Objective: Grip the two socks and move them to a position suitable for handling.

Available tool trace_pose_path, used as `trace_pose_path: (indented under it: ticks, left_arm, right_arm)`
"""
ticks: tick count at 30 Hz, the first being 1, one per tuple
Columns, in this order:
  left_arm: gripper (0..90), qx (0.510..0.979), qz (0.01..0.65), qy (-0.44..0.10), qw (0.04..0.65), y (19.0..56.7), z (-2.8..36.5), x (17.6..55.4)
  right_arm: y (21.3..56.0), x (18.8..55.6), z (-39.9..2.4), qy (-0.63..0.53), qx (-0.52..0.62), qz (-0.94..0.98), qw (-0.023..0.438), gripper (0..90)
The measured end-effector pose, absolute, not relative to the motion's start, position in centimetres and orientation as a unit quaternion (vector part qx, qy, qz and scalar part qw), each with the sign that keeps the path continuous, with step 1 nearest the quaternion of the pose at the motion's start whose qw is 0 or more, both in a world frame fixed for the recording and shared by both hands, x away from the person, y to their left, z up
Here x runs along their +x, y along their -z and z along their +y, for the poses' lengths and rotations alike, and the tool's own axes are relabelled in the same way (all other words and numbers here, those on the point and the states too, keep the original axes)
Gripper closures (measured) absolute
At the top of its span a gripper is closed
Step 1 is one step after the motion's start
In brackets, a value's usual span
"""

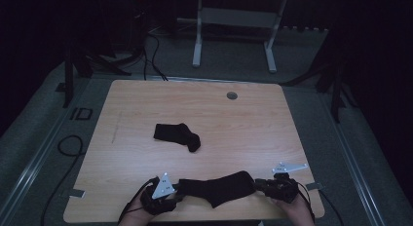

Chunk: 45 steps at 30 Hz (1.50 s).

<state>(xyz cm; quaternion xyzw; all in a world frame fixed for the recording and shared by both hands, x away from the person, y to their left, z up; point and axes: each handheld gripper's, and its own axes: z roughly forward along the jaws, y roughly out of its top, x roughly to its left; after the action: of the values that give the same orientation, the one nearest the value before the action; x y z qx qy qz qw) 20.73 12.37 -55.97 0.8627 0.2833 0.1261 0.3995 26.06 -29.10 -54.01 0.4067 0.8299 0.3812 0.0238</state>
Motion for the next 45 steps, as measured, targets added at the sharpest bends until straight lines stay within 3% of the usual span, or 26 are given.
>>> trace_pose_path:
  ticks: [1,7,11,13,21,25,45]
  left_arm:
    - [50.7,0.861,0.286,-0.129,0.401,55.9,12.6,20.7]
    - [53.3,0.836,0.301,-0.139,0.437,54.4,14.1,20.4]
    - [65.6,0.833,0.300,-0.133,0.445,54.3,13.3,20.9]
    - [71.5,0.836,0.296,-0.123,0.446,54.5,12.6,21.4]
    - [76.9,0.856,0.283,-0.084,0.425,56.0,10.7,23.1]
    - [76.8,0.872,0.270,-0.093,0.397,56.7,10.2,23.6]
    - [76.3,0.863,0.281,-0.073,0.414,56.6,11.6,24.2]
  right_arm:
    - [53.6,26.0,-29.1,-0.380,0.402,0.832,0.034,59.1]
    - [51.8,26.1,-28.4,-0.394,0.383,0.833,0.063,61.4]
    - [51.9,26.2,-26.7,-0.377,0.355,0.851,0.084,84.2]
    - [52.2,26.4,-26.1,-0.363,0.344,0.862,0.087,89.6]
    - [53.7,27.5,-25.6,-0.340,0.334,0.874,0.089,89.8]
    - [54.7,28.0,-25.4,-0.329,0.333,0.879,0.091,89.8]
    - [54.9,26.9,-25.3,-0.346,0.339,0.872,0.067,87.8]
